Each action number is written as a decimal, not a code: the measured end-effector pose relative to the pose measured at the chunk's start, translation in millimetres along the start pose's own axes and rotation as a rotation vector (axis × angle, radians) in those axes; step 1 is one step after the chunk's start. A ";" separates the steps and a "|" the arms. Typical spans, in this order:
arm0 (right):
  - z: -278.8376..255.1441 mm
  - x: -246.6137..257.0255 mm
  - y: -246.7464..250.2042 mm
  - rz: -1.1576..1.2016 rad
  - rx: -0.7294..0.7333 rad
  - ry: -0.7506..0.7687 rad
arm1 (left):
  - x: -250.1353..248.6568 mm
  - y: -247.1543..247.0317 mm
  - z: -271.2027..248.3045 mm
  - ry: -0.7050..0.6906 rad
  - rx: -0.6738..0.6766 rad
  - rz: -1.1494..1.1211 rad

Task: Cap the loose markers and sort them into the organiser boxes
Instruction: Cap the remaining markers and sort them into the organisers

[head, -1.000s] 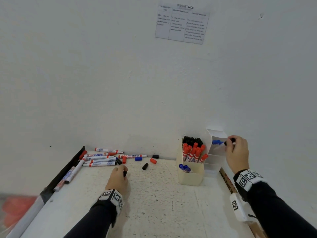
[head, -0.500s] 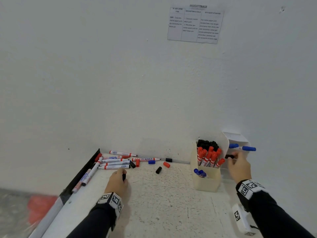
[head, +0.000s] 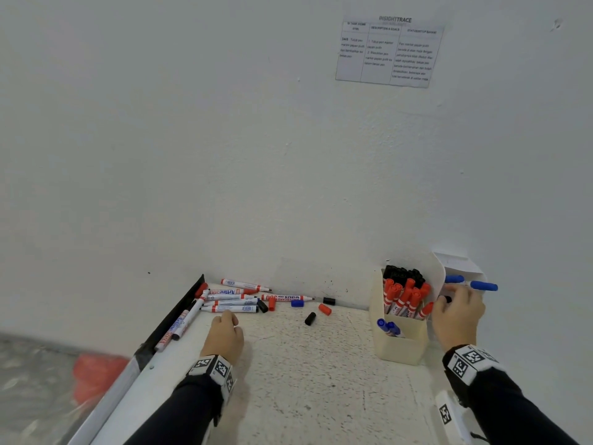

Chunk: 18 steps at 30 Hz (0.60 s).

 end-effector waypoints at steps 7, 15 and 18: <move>-19.6 103.9 -13.2 0.237 0.019 0.278 | 22.6 27.6 4.4 0.063 -0.043 0.055; -105.8 235.5 -153.6 0.409 0.674 0.362 | 75.4 84.6 3.7 0.204 -0.117 0.026; -171.4 273.5 -206.6 0.330 1.001 0.445 | 91.1 102.3 6.9 0.224 -0.155 -0.019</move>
Point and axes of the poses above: each hand's wrist, its own z-axis towards the middle knuckle, its own y-axis out of the back of the hand, x = y × z, the point moved 7 cm from there along z, towards the middle knuckle, and after that the axes turned 2 degrees about y, right-handed, at the moved point
